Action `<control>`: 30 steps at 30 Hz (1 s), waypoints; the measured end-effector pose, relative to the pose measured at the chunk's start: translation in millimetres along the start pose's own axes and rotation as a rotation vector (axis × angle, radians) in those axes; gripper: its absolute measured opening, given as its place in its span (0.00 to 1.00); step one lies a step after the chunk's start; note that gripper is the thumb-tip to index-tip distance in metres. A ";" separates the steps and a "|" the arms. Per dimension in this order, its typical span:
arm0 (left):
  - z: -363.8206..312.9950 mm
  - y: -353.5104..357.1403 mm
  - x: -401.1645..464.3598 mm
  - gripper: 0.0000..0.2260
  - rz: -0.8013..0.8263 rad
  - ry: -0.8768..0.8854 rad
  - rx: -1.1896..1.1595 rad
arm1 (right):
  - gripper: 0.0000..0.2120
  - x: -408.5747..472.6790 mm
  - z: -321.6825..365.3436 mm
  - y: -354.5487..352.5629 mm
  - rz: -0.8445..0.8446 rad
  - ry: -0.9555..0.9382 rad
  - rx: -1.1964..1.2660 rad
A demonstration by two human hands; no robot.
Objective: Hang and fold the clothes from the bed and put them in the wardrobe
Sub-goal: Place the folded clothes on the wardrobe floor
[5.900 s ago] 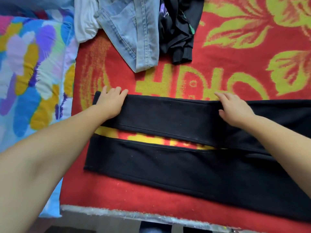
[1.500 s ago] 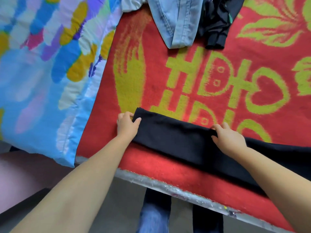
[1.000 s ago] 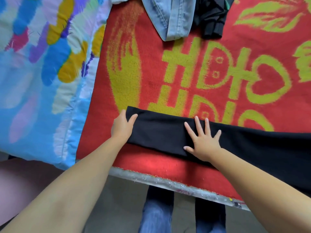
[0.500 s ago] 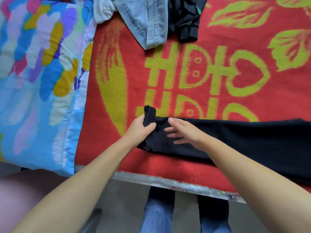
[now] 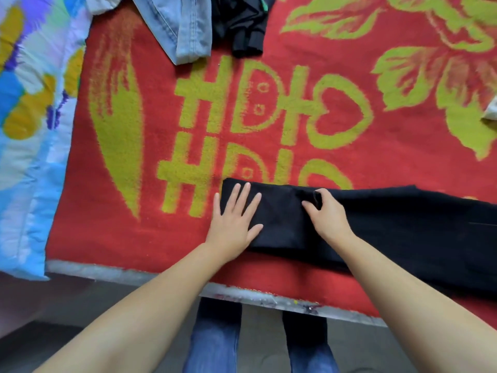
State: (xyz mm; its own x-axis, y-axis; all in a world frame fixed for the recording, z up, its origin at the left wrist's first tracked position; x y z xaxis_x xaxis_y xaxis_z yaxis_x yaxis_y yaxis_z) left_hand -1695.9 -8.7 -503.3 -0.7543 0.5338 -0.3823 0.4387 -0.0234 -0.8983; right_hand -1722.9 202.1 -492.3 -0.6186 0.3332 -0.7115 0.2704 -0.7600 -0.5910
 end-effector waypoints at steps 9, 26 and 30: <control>6.8 31.7 8.6 0.33 0.109 -0.049 0.059 | 0.37 -38.9 9.3 28.2 -0.324 -0.489 -0.676; -20.7 -70.5 -3.1 0.14 -0.416 -0.376 -1.099 | 0.30 -65.1 30.4 6.2 0.521 0.031 0.249; -109.3 -104.8 14.8 0.23 -0.317 -0.055 -1.025 | 0.13 -76.8 25.2 -43.8 0.571 -0.027 0.389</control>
State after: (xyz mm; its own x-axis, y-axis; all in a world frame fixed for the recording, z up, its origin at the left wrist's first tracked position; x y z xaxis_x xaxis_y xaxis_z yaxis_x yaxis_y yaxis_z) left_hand -1699.7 94.0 -391.2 -0.9155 0.3514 -0.1960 0.4004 0.8435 -0.3581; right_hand -1705.8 195.8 -402.2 -0.4779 -0.1888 -0.8579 0.2778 -0.9590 0.0563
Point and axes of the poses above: each hand's wrist, its own x-axis towards the middle knuckle, its own y-axis out of the palm, z = x × y, the point moved 8 cm from there along x, towards the middle knuckle, and after that the axes turned 13 degrees about y, right-handed, at the moved point
